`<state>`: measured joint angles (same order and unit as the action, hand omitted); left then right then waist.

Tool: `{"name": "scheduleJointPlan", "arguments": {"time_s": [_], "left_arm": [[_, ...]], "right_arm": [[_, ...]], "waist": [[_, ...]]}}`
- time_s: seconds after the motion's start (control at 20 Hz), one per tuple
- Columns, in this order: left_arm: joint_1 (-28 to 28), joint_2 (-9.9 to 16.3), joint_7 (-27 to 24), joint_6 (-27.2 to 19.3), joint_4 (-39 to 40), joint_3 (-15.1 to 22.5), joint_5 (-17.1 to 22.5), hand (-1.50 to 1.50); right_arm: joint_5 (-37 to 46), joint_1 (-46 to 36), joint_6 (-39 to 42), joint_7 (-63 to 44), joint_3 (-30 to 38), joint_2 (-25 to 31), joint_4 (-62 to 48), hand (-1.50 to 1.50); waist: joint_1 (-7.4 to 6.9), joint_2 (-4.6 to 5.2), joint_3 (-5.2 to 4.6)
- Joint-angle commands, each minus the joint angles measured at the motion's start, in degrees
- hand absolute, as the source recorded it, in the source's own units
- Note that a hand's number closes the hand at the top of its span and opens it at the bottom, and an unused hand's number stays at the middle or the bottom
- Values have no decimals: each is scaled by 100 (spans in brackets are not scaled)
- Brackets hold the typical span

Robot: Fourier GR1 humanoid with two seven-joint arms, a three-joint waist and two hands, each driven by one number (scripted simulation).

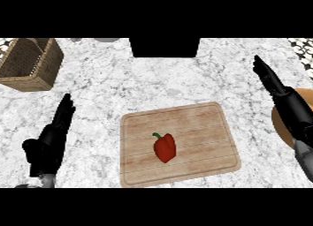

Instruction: Pick the bell pepper from the cutting board and place it in the pot

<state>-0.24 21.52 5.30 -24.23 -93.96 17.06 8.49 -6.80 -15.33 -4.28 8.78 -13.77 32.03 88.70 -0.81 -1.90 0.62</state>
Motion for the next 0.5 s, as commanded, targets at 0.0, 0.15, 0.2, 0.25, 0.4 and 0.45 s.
{"name": "scheduleJointPlan", "arguments": {"time_s": [0.0, 0.15, 0.2, 0.25, 0.4, 0.45], "left_arm": [[-137, -17, -244, 84, -46, -177, 21, 0], [-825, -85, -345, 216, -273, -261, 167, 0], [-1017, -125, -339, 223, -350, -255, 176, 0], [-1054, -157, -441, 306, -443, -235, 236, 0], [-1495, -198, -304, 578, -81, -622, 718, 0], [-1446, -178, -228, 578, -107, -595, 711, 0]], "right_arm": [[-252, -332, 618, 152, -340, -324, 87, 150], [-1288, -1127, 2053, 149, -702, -519, 39, 150], [-1457, -1318, 2362, 222, -836, -624, 78, 150], [-1690, -1398, 2687, 285, -1008, -781, 134, 150], [-380, -2468, 2505, 993, -537, -180, -1371, -150], [-176, -2401, 2777, 1500, -792, -230, -1577, -150]], "waist": [[-7, 194, -63], [-505, 332, -56], [-672, 388, -48], [-840, 410, -51], [-480, 417, -61], [-501, 412, -51]]}}
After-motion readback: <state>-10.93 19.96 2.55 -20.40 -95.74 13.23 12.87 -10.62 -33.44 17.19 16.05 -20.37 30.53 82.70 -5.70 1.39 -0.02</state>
